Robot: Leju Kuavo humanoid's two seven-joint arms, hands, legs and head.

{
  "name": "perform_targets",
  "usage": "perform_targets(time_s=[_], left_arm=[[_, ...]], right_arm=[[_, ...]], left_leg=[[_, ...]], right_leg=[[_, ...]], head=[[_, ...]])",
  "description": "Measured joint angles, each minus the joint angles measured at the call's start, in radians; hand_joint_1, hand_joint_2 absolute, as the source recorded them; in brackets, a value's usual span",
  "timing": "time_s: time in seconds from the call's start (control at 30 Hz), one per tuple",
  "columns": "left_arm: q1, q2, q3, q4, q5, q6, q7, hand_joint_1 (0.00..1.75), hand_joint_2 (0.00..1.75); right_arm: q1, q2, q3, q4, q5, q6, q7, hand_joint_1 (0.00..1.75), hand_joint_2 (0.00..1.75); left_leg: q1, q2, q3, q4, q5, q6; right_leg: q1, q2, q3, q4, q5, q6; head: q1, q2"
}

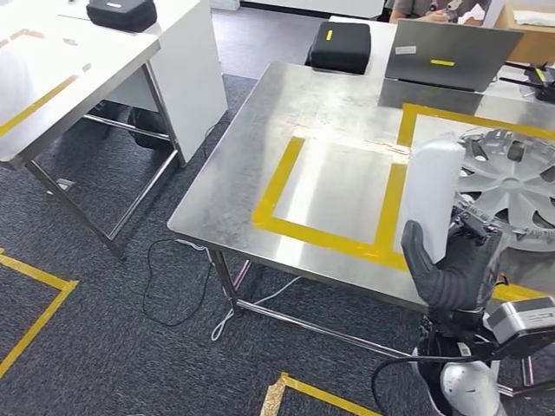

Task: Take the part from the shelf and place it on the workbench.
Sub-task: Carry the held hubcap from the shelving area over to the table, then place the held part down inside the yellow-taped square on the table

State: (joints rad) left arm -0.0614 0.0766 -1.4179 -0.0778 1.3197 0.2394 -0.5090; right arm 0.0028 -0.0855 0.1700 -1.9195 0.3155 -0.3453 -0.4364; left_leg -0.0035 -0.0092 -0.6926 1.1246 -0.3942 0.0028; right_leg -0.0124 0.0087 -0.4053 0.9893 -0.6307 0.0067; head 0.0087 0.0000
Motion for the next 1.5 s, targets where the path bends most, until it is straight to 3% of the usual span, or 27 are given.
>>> perform_targets(time_s=[0.07, 0.17, 0.23, 0.27, 0.33, 0.37, 0.4, 0.43, 0.5, 0.53, 0.57, 0.6, 0.67, 0.73, 0.77, 0.83, 0.87, 0.9, 0.93, 1.0, 1.03, 1.07, 1.1, 1.2, 1.23, 1.5], left_arm=[[-0.001, 0.003, -0.002, 0.0, 0.001, -0.001, -0.002, 0.0, 1.75], [0.0, 0.005, -0.006, 0.0, 0.011, -0.002, -0.003, 0.0, 1.75], [0.003, 0.005, -0.007, 0.0, 0.012, -0.002, -0.004, 0.0, 1.75], [0.004, 0.005, -0.008, 0.0, 0.011, -0.002, -0.004, 0.0, 1.75], [0.005, 0.005, -0.01, 0.0, 0.011, -0.002, -0.004, 0.0, 1.75], [0.006, 0.005, -0.011, 0.0, 0.01, -0.002, -0.004, 0.0, 1.75], [0.007, 0.005, -0.012, 0.0, 0.01, -0.002, -0.004, 0.0, 1.75], [0.007, 0.005, -0.013, 0.0, 0.01, -0.003, -0.005, 0.0, 1.75], [0.009, 0.007, -0.014, 0.001, 0.01, -0.004, -0.011, 0.0, 1.75], [0.008, 0.007, -0.014, 0.002, 0.01, -0.004, -0.014, 0.0, 1.75], [0.006, 0.006, -0.016, 0.004, 0.011, -0.003, -0.018, 0.0, 1.75], [0.001, 0.003, -0.018, 0.006, 0.011, -0.003, -0.022, 0.0, 1.75], [-0.014, -0.01, -0.024, 0.009, 0.011, -0.002, -0.032, 0.0, 1.75], [-0.03, -0.029, -0.03, 0.014, 0.01, -0.003, -0.042, 0.0, 1.75], [-0.035, -0.038, -0.034, 0.018, 0.01, -0.003, -0.045, 0.0, 1.75], [-0.038, -0.052, -0.042, 0.027, 0.009, -0.004, -0.048, 0.0, 1.75], [-0.038, -0.057, -0.045, 0.031, 0.009, -0.005, -0.048, 0.0, 1.75], [-0.038, -0.059, -0.048, 0.035, 0.009, -0.005, -0.049, 0.0, 1.75], [-0.038, -0.06, -0.051, 0.039, 0.01, -0.005, -0.05, 0.0, 1.75], [-0.037, -0.059, -0.054, 0.049, 0.01, -0.005, -0.051, 0.0, 1.75], [-0.037, -0.058, -0.056, 0.053, 0.01, -0.005, -0.052, 0.0, 1.75], [-0.036, -0.056, -0.057, 0.057, 0.009, -0.005, -0.052, 0.0, 1.75], [-0.035, -0.057, -0.059, 0.06, 0.01, -0.004, -0.052, 0.0, 1.75], [-0.035, -0.062, -0.064, 0.064, 0.011, -0.003, -0.053, 0.0, 1.75], [-0.037, -0.063, -0.066, 0.065, 0.011, -0.002, -0.053, 0.0, 1.75], [-0.046, -0.072, -0.085, 0.067, 0.01, -0.005, -0.05, 0.0, 1.75]], right_arm=[[-0.01, 0.001, -0.001, 0.008, 0.001, 0.001, 0.004, 1.75, 1.75], [-0.026, 0.001, -0.006, 0.019, 0.003, 0.001, 0.011, 1.75, 1.75], [-0.038, 0.001, -0.01, 0.029, 0.004, 0.001, 0.014, 1.75, 1.75], [-0.04, 0.001, -0.011, 0.036, 0.005, 0.001, 0.016, 1.75, 1.75], [-0.038, 0.001, -0.015, 0.049, 0.005, 0.0, 0.021, 1.75, 1.75], [-0.037, 0.001, -0.018, 0.055, 0.005, 0.001, 0.022, 1.75, 1.75], [-0.038, 0.001, -0.02, 0.06, 0.006, 0.001, 0.025, 1.75, 1.75], [-0.039, 0.001, -0.022, 0.065, 0.007, 0.001, 0.028, 1.75, 1.75], [-0.038, 0.001, -0.024, 0.08, 0.013, 0.002, 0.038, 1.75, 1.75], [-0.036, 0.001, -0.025, 0.088, 0.018, 0.003, 0.046, 1.75, 1.75], [-0.035, 0.001, -0.026, 0.095, 0.023, 0.002, 0.053, 1.75, 1.75], [-0.036, 0.001, -0.028, 0.097, 0.029, 0.002, 0.061, 1.75, 1.75], [-0.042, 0.001, -0.035, 0.093, 0.043, 0.003, 0.073, 1.75, 1.75], [-0.046, 0.0, -0.045, 0.093, 0.058, 0.009, 0.085, 1.75, 1.75], [-0.045, 0.0, -0.048, 0.095, 0.065, 0.014, 0.092, 1.75, 1.75], [-0.042, 0.0, -0.05, 0.1, 0.079, 0.027, 0.103, 1.75, 1.75], [-0.042, 0.0, -0.051, 0.103, 0.085, 0.033, 0.107, 1.75, 1.75], [-0.042, 0.0, -0.05, 0.105, 0.091, 0.039, 0.11, 1.75, 1.75], [-0.04, 0.0, -0.05, 0.107, 0.097, 0.046, 0.112, 1.75, 1.75], [-0.034, 0.001, -0.048, 0.112, 0.105, 0.056, 0.118, 1.75, 1.75], [-0.028, 0.001, -0.047, 0.115, 0.107, 0.062, 0.122, 1.75, 1.75], [-0.023, 0.001, -0.046, 0.118, 0.109, 0.068, 0.127, 1.75, 1.75], [-0.019, 0.001, -0.046, 0.12, 0.11, 0.074, 0.132, 1.75, 1.75], [-0.019, 0.001, -0.043, 0.123, 0.12, 0.093, 0.147, 1.75, 1.75], [-0.019, 0.001, -0.041, 0.124, 0.126, 0.1, 0.152, 1.75, 1.75], [-0.029, 0.0, -0.021, 0.154, 0.167, 0.147, 0.208, 1.75, 1.75]], left_leg=[[-0.009, 0.004, 0.03, -0.043, -0.025, 0.015], [-0.005, 0.005, 0.087, -0.118, -0.058, 0.03], [-0.001, 0.002, 0.137, -0.16, -0.066, 0.034], [-0.002, 0.001, 0.163, -0.178, -0.074, 0.035], [0.0, -0.002, 0.218, -0.204, -0.096, 0.033], [0.001, -0.003, 0.247, -0.213, -0.11, 0.031], [0.004, -0.005, 0.277, -0.219, -0.126, 0.027], [0.007, -0.006, 0.307, -0.223, -0.145, 0.022], [0.008, -0.009, 0.352, -0.213, -0.193, 0.008], [0.007, -0.01, 0.36, -0.201, -0.214, 0.0], [0.008, -0.009, 0.36, -0.19, -0.229, -0.006], [0.01, -0.008, 0.357, -0.178, -0.234, -0.012], [0.015, -0.004, 0.326, -0.123, -0.209, -0.023], [0.019, 0.001, 0.247, 0.016, -0.179, -0.042], [0.021, 0.003, 0.194, 0.089, -0.19, -0.05], [0.022, 0.005, 0.108, 0.172, -0.264, -0.05], [0.019, 0.005, 0.079, 0.175, -0.293, -0.043], [0.013, 0.005, 0.06, 0.153, -0.294, -0.032], [0.004, 0.005, 0.052, 0.11, -0.258, -0.017], [-0.023, 0.005, 0.052, -0.014, -0.122, 0.023], [-0.035, 0.004, 0.056, -0.066, -0.069, 0.041], [-0.043, 0.004, 0.06, -0.096, -0.04, 0.053], [-0.044, 0.003, 0.063, -0.108, -0.034, 0.053], [-0.038, 0.002, 0.069, -0.113, -0.035, 0.027], [-0.038, 0.001, 0.07, -0.112, -0.037, 0.024], [-0.038, 0.001, 0.07, -0.111, -0.04, 0.026]], right_leg=[[-0.001, -0.003, 0.021, -0.024, -0.005, 0.012], [0.0, -0.007, 0.021, 0.001, 0.033, 0.026], [0.002, -0.006, -0.054, 0.11, 0.055, 0.024], [0.003, -0.004, -0.103, 0.172, 0.047, 0.022], [0.003, -0.002, -0.201, 0.246, -0.024, 0.024], [0.001, -0.001, -0.235, 0.243, -0.067, 0.029], [-0.002, -0.002, -0.26, 0.219, -0.091, 0.035], [-0.007, -0.003, -0.278, 0.177, -0.075, 0.042], [-0.017, -0.02, -0.301, 0.094, 0.093, 0.054], [-0.019, -0.026, -0.306, 0.075, 0.175, 0.05], [-0.017, -0.03, -0.309, 0.073, 0.226, 0.043], [-0.013, -0.028, -0.312, 0.08, 0.223, 0.031], [-0.013, -0.024, -0.302, 0.08, 0.205, 0.013], [-0.015, -0.023, -0.271, 0.066, 0.189, 0.002], [-0.014, -0.023, -0.251, 0.059, 0.182, -0.001], [-0.011, -0.022, -0.212, 0.045, 0.166, -0.006], [-0.009, -0.018, -0.196, 0.04, 0.158, -0.007], [-0.007, -0.015, -0.183, 0.036, 0.151, -0.008], [-0.005, -0.012, -0.171, 0.034, 0.144, -0.009], [-0.001, -0.007, -0.156, 0.031, 0.133, -0.01], [0.002, -0.006, -0.152, 0.03, 0.128, -0.008], [0.004, -0.005, -0.151, 0.029, 0.123, -0.005], [0.006, -0.005, -0.15, 0.03, 0.119, -0.004], [0.009, -0.007, -0.148, 0.032, 0.111, -0.005], [0.009, -0.008, -0.147, 0.031, 0.11, -0.005], [0.01, -0.008, -0.143, 0.025, 0.109, -0.003]], head=[[-0.004, 0.0], [-0.007, 0.0], [-0.003, 0.0], [-0.001, 0.0], [0.0, 0.0], [0.0, 0.0], [0.0, 0.0], [0.001, 0.0], [0.001, 0.0], [0.0, 0.0], [-0.003, 0.0], [-0.008, -0.001], [-0.015, 0.0], [-0.019, 0.0], [-0.021, 0.0], [-0.023, 0.0], [-0.023, 0.0], [-0.023, 0.0], [-0.024, 0.0], [-0.024, 0.0], [-0.024, 0.0], [-0.024, 0.0], [-0.024, 0.0], [-0.023, 0.0], [-0.023, 0.0], [-0.023, 0.0]])
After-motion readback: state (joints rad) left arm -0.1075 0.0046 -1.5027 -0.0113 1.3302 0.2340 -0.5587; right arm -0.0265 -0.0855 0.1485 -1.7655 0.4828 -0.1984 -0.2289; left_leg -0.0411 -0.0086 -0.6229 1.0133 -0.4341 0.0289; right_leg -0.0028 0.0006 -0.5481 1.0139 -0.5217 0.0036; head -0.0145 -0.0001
